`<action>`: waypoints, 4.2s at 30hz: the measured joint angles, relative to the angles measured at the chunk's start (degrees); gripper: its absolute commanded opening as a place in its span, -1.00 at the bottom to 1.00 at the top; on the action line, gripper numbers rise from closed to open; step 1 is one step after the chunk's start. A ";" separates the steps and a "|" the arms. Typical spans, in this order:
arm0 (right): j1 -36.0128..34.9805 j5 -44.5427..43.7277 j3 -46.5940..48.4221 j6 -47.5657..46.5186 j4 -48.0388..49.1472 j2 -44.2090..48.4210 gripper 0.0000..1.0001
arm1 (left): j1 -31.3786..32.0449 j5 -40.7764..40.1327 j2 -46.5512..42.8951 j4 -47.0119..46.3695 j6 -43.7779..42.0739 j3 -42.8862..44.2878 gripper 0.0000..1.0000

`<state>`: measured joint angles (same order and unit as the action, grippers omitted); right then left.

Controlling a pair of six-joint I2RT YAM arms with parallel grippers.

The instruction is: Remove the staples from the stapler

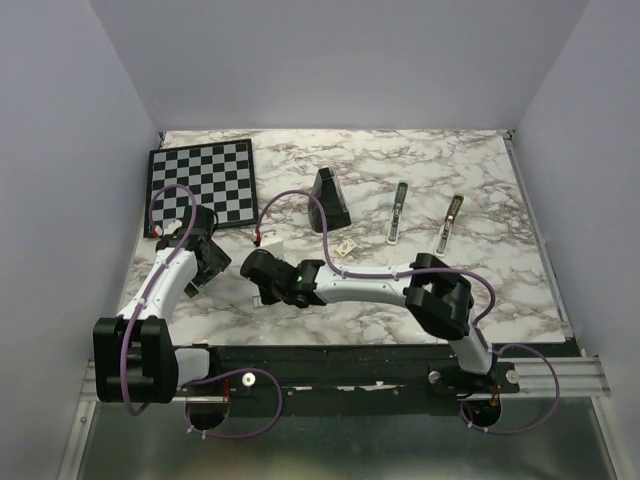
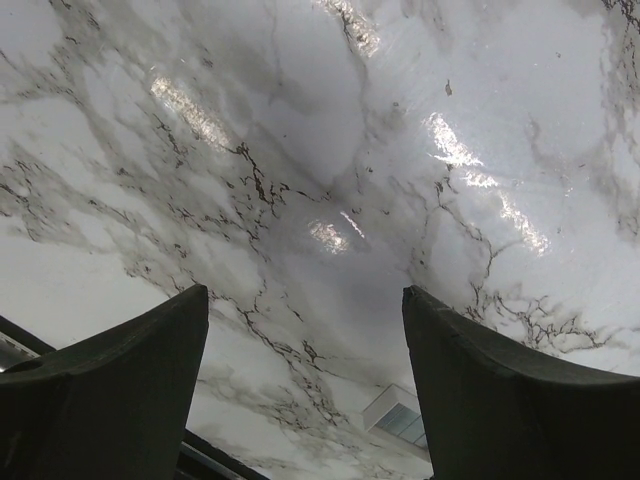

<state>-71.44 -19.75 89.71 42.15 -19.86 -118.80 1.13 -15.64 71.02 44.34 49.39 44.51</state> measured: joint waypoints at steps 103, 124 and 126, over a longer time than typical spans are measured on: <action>-1.22 -9.57 7.19 10.34 -11.52 -5.27 -0.42 | -0.02 -1.38 0.31 1.73 0.52 0.81 0.64; -0.92 -9.31 4.90 8.70 -10.14 -5.27 -0.54 | -0.02 -1.70 0.55 1.88 0.87 0.81 0.64; -0.92 -9.31 4.87 8.68 -10.10 -5.27 -0.54 | 0.00 -1.73 0.55 1.88 0.87 0.81 0.64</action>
<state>-72.36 -29.06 94.59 50.83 -29.95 -124.07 1.13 -17.37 71.57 46.22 50.26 45.32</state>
